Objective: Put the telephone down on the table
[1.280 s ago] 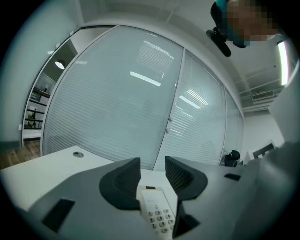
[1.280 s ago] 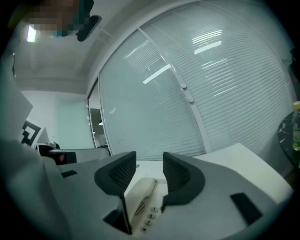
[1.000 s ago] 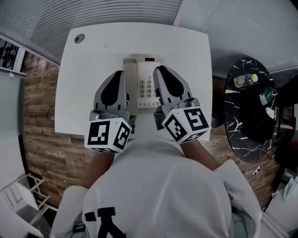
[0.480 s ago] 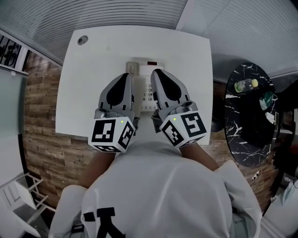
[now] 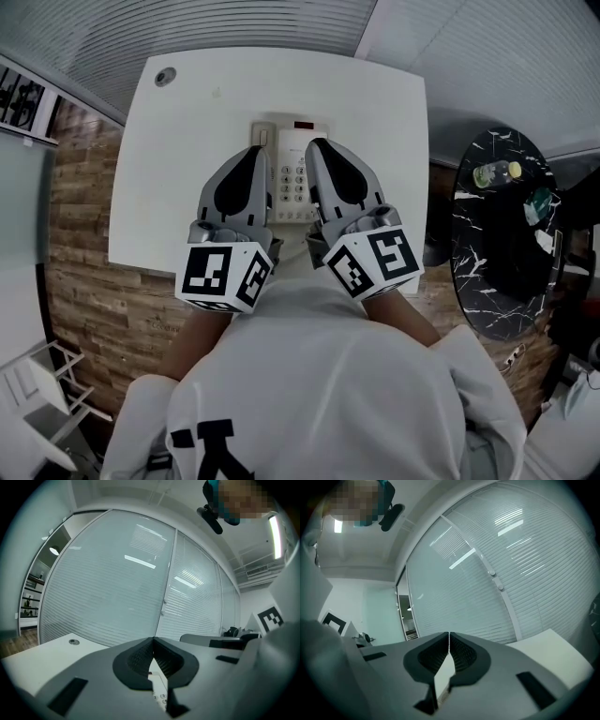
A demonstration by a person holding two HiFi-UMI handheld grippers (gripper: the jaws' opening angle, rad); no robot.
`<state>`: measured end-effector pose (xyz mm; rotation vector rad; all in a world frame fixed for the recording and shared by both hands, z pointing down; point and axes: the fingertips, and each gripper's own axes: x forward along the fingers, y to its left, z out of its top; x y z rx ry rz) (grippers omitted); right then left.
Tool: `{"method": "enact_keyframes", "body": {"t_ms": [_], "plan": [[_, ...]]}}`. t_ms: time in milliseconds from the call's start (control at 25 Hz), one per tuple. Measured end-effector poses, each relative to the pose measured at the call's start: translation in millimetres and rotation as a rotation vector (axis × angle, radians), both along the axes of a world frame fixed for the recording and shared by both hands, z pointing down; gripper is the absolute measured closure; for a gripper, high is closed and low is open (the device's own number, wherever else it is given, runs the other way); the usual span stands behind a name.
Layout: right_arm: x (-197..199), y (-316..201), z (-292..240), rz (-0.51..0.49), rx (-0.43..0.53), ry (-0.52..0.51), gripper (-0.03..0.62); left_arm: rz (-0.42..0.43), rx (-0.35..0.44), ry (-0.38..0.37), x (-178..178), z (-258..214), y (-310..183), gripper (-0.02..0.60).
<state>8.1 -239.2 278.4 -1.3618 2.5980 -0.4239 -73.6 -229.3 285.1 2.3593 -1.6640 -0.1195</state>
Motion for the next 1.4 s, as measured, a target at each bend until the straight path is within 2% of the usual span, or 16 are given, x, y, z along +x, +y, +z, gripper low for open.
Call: {"method": "enact_keyframes", "body": {"t_ms": [280, 640, 1080, 1400], "plan": [[1, 11, 6, -0.036, 0.0, -0.002, 0.562, -0.026, 0.008, 0.002, 5, 3, 13, 0.577], [15, 22, 8, -0.032, 0.002, 0.001, 0.562, -0.044, 0.019, 0.039, 10, 5, 21, 0.577], [14, 25, -5, -0.001, 0.035, 0.015, 0.562, 0.0, 0.033, 0.027, 10, -6, 24, 0.577], [13, 59, -12, 0.07, 0.052, 0.035, 0.563, 0.079, 0.062, 0.005, 13, -22, 54, 0.577]]}}
